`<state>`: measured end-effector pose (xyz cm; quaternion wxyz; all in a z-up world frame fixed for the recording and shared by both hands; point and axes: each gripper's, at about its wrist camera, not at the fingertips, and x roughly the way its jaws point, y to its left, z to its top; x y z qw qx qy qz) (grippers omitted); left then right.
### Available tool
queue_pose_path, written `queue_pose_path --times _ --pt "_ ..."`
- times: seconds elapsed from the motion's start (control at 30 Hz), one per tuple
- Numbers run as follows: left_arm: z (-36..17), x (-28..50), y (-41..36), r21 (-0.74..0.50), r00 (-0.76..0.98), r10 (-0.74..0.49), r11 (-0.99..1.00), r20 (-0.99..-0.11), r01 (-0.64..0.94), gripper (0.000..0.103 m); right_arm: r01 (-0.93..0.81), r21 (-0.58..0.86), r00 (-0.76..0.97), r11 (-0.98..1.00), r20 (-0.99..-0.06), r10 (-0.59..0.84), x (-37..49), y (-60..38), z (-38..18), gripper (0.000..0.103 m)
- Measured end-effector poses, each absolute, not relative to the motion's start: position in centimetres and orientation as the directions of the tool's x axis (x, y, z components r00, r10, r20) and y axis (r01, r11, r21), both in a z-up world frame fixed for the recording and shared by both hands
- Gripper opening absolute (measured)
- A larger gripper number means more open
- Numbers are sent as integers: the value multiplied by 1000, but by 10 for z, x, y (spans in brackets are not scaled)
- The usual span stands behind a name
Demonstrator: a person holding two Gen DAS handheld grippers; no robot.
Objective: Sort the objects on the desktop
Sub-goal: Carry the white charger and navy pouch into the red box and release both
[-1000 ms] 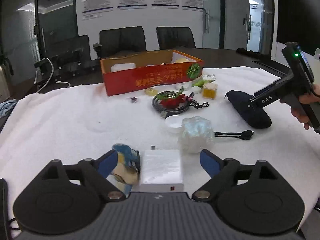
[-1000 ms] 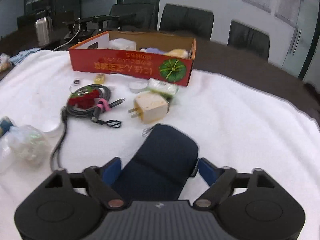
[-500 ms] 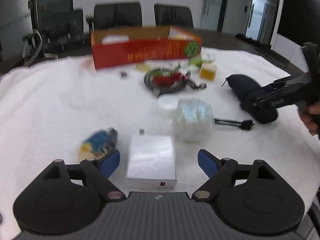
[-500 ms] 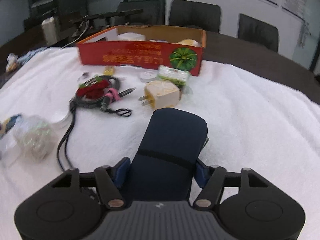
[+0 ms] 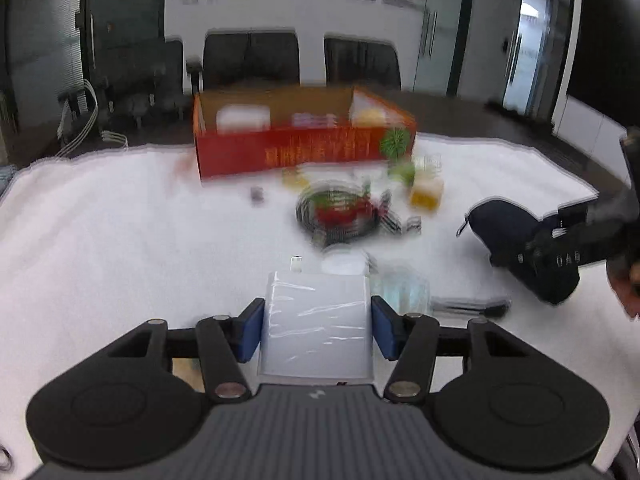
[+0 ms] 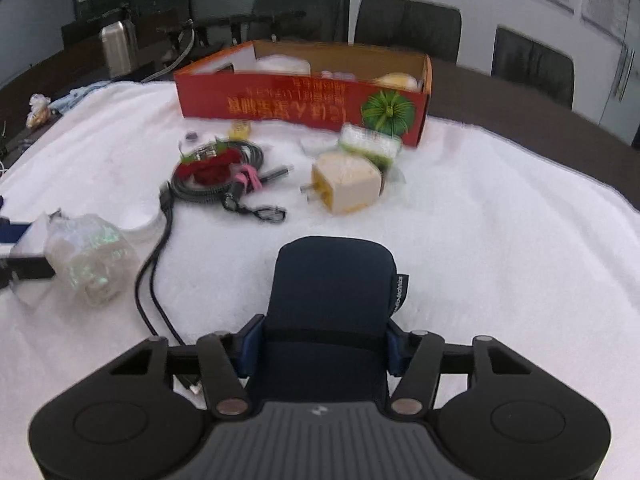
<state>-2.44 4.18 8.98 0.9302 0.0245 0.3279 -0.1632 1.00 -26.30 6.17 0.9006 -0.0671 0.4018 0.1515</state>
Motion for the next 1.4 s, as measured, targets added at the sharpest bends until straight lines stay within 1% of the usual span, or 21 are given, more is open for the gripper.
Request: queue_pose_path --times 0.17,0.27,0.37,0.4,0.43,0.5,0.57,0.67,0.8,0.9,0.97,1.03,1.07,1.1,1.13,1.17,1.23,1.3,1.33,1.37,1.4 --pt "143 15 37 -23 817 -277 951 -506 308 56 -322 22 717 946 -648 259 27 -280 116 56" --pt "167 69 24 -52 828 -280 955 -485 293 56 -330 78 748 941 -587 311 62 -282 155 56" --pt "180 131 9 -84 834 -253 966 -490 244 56 -342 134 762 930 -540 358 113 -274 186 56" --pt "182 153 4 -94 833 -240 970 -499 224 56 -338 123 776 933 -525 350 131 -268 194 57" --pt "182 176 0 -114 828 -228 974 -512 198 56 -324 101 785 941 -526 327 150 -261 198 57" --pt "178 221 -6 -149 803 -214 976 -557 157 56 -295 102 780 950 -548 301 192 -251 202 57" --pt "171 257 -11 -159 779 -194 980 -596 123 56 -277 114 762 954 -579 291 236 -241 201 57" --pt "159 301 -21 -144 759 -159 986 -631 87 56 -237 98 756 967 -606 247 290 -227 191 57" --pt "133 357 -31 -152 721 -135 987 -679 42 56 -179 134 726 975 -651 222 356 -220 160 56" --pt "103 389 -31 -202 692 -175 978 -701 43 56 -133 131 695 982 -694 187 396 -223 129 57" --pt "83 403 -36 -195 644 -178 980 -744 46 58 -123 105 664 987 -730 160 412 -221 105 57" --pt "78 402 -46 -122 673 -138 990 -727 71 60 -102 75 625 992 -771 122 426 -220 82 57" --pt "76 402 -49 -100 672 -126 992 -729 78 59 -101 55 612 993 -784 106 429 -219 72 58" --pt "75 402 -50 -88 670 -111 994 -734 69 59 -119 -3 630 993 -773 73 429 -213 66 56" --pt "74 400 -51 -73 679 -89 996 -729 52 60 -138 -73 644 988 -764 33 427 -205 61 57" --pt "73 401 -51 -60 681 -71 997 -729 40 61 -145 -105 643 984 -766 13 427 -200 59 58" --pt "73 401 -50 -61 681 -66 998 -729 31 62 -144 -111 640 983 -769 7 427 -197 56 58" --pt "72 399 -48 -67 680 -63 998 -730 20 65 -141 -101 641 985 -768 13 425 -196 56 58" --pt "72 398 -46 -78 678 -64 997 -732 10 72 -145 -94 638 985 -770 21 426 -195 55 58" --pt "73 397 -42 -105 670 -85 994 -737 10 89 -154 -92 631 984 -775 26 426 -196 56 58" --pt "77 398 -38 -146 658 -119 989 -743 14 92 -169 -84 617 982 -786 39 426 -195 58 63"
